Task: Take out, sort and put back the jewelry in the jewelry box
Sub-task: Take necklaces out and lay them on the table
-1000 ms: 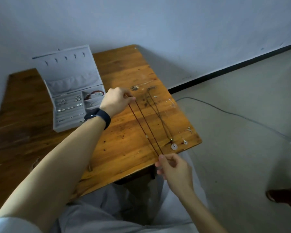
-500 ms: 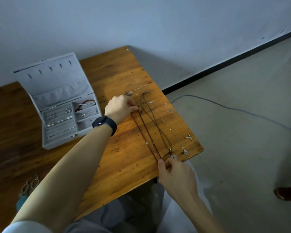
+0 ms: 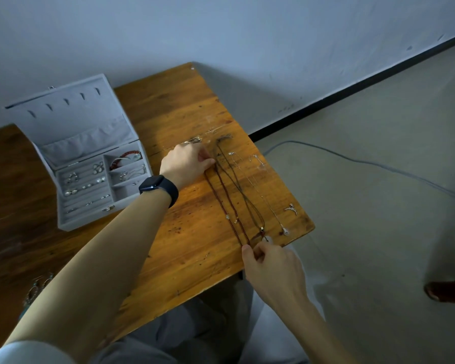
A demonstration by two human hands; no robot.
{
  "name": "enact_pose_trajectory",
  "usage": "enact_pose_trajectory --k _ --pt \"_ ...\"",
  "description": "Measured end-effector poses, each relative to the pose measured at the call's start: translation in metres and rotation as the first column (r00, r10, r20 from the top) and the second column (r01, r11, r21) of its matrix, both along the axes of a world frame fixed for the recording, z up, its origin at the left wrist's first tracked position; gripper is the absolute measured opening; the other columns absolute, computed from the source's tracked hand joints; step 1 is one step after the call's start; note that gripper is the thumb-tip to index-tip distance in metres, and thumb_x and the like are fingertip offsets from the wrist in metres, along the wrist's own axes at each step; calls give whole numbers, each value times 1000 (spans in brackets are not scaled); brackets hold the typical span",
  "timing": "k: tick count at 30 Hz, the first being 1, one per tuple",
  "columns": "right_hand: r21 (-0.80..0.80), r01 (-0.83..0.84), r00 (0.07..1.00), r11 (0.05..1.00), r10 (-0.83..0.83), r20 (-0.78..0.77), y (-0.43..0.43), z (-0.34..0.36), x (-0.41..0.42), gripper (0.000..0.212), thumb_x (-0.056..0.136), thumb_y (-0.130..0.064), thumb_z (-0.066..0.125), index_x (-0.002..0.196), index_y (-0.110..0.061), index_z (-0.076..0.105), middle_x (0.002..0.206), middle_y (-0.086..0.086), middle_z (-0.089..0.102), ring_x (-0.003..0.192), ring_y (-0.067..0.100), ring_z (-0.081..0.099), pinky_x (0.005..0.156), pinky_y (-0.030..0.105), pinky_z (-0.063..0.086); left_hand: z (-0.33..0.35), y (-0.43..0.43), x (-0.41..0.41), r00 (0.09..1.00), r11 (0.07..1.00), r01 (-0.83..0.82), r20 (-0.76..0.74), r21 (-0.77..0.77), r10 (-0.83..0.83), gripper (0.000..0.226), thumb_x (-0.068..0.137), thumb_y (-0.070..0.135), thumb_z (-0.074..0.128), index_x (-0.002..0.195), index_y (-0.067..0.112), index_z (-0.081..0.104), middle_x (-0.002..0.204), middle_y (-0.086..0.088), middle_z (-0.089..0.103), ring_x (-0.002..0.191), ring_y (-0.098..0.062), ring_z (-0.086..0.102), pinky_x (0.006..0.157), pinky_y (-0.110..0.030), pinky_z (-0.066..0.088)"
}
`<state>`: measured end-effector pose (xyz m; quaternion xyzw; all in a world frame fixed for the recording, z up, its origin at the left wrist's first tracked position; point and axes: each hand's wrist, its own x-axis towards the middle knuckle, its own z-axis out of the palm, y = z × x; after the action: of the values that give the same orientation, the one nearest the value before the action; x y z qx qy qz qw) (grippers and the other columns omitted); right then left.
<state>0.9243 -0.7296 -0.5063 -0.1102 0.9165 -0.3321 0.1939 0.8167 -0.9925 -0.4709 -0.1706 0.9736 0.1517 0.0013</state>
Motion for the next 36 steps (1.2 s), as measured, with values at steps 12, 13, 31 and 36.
enact_pose_trajectory --k 12,13,31,36 --pt "-34 -272 843 962 222 -490 22 -14 13 32 97 -37 48 122 -21 61 120 -6 56 83 7 57 61 21 50 -13 32 57 985 973 161 -35 -164 -169 44 102 45 46 140 24 53 142 -3 52 125 -26 49 96 -43 47" --pt "12 -300 827 954 266 -496 22 -14 15 36 98 -36 49 129 -20 60 129 -5 54 90 9 60 63 22 52 -16 35 60 987 976 158 -17 -150 -163 46 103 45 44 143 24 51 146 -2 50 129 -25 48 99 -43 45" --pt "195 -365 802 911 413 -431 31 -18 29 54 98 -45 40 146 -21 48 153 -8 43 95 10 65 58 24 56 -12 38 58 992 993 91 97 -80 -83 52 107 45 27 155 26 36 162 1 31 149 -23 27 120 -44 28" --pt "186 -374 806 909 418 -418 32 -18 29 55 98 -45 40 146 -20 48 154 -7 42 95 9 64 59 24 56 -9 39 56 987 992 99 133 -79 -88 53 107 45 27 155 25 35 163 1 30 149 -24 26 119 -44 27"
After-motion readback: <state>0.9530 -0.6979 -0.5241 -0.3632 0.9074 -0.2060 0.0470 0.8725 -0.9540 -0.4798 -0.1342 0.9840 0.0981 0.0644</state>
